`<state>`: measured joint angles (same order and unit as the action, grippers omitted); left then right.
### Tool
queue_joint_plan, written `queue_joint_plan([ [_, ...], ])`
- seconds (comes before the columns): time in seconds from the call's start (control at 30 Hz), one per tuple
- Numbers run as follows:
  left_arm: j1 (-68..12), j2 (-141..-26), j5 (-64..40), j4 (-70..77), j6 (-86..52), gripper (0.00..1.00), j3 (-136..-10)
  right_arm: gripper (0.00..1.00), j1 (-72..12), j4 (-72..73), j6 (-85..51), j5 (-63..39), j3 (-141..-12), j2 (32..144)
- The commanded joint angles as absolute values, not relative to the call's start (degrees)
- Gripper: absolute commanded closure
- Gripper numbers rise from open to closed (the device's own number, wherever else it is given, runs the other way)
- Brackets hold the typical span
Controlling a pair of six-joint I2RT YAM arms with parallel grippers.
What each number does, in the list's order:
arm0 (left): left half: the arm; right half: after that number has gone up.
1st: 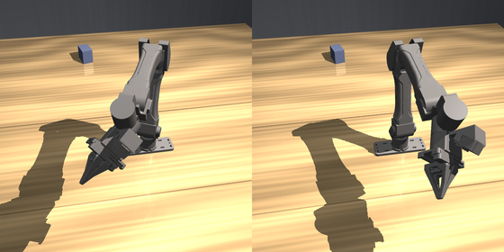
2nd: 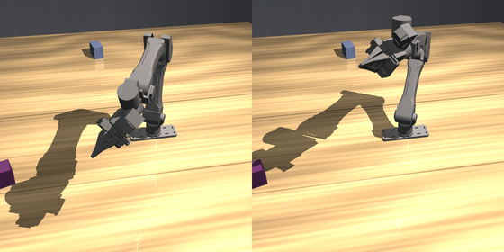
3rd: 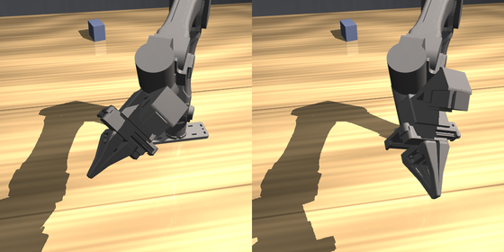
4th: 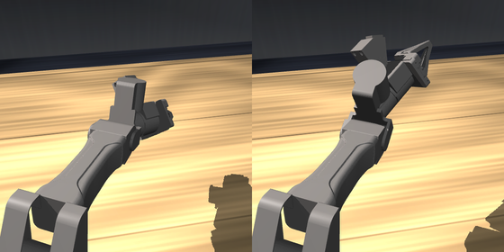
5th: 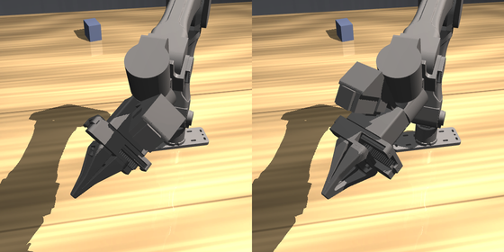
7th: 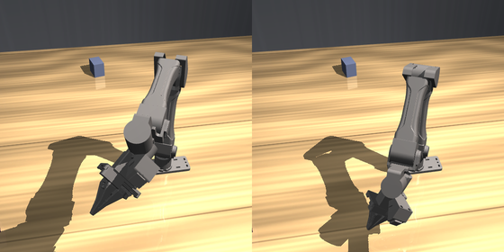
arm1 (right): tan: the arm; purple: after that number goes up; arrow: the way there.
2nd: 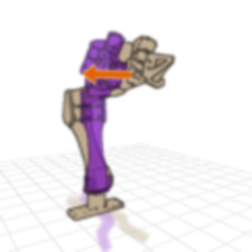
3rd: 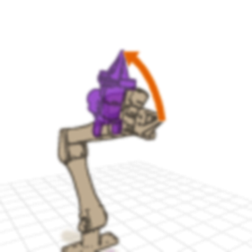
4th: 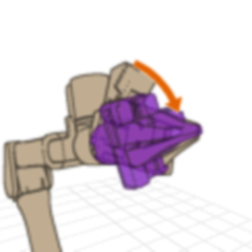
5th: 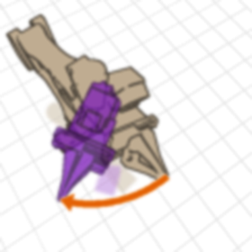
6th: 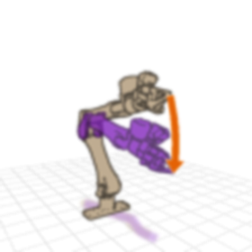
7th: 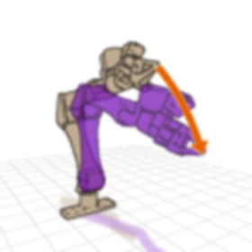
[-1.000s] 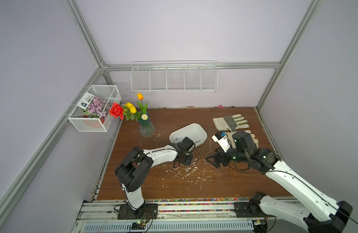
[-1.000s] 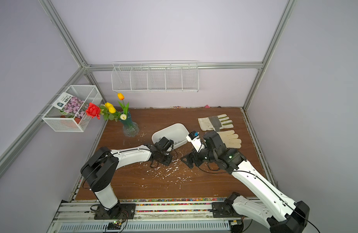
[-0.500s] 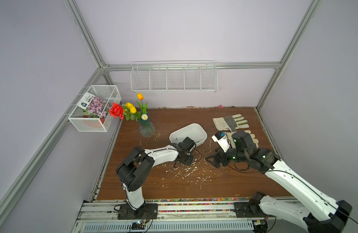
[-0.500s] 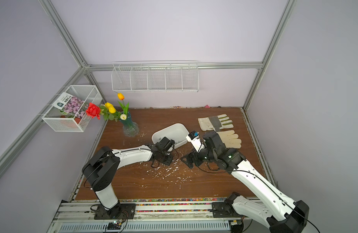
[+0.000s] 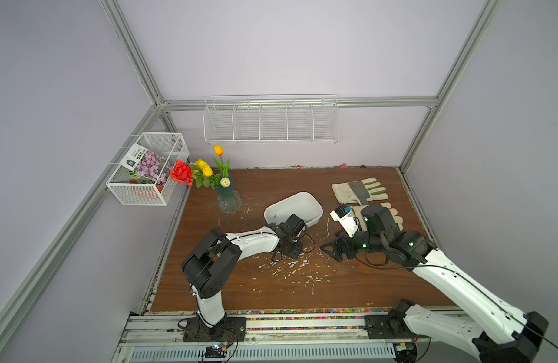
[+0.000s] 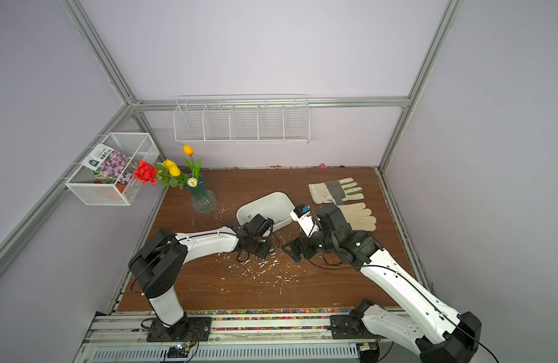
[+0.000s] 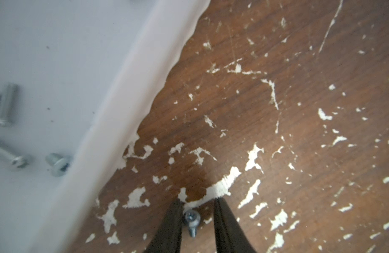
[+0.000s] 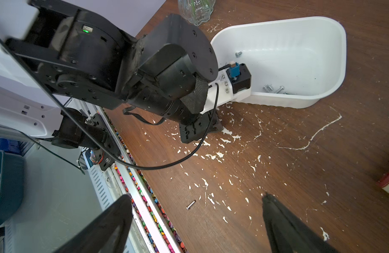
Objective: Put the screws on the desktop into the storage box
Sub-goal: Pick up the screw from the center of the board.
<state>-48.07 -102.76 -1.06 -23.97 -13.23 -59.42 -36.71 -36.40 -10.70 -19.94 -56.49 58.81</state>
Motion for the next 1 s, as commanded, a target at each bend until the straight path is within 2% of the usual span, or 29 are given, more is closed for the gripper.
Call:
queue_joint_plan([
  [0.0, -48.51, -103.86, -1.63, -24.96, -13.45, 0.74, -58.36, 0.05, -36.79, -36.22, -11.25, -19.42, -55.28, 59.05],
  [0.17, -48.56, -104.10, -1.70, -24.93, -13.38, 0.79, -58.36, 0.05, -36.76, -36.22, -11.25, -19.34, -55.28, 59.02],
  [0.4, -48.52, -103.73, -1.59, -25.05, -13.44, 0.91, -58.52, 0.05, -36.82, -36.21, -11.25, -19.38, -55.23, 59.24],
  [0.97, -48.52, -99.72, -1.82, -27.33, -13.58, 0.95, -60.01, 0.05, -36.82, -36.18, -11.37, -19.25, -55.10, 59.30],
])
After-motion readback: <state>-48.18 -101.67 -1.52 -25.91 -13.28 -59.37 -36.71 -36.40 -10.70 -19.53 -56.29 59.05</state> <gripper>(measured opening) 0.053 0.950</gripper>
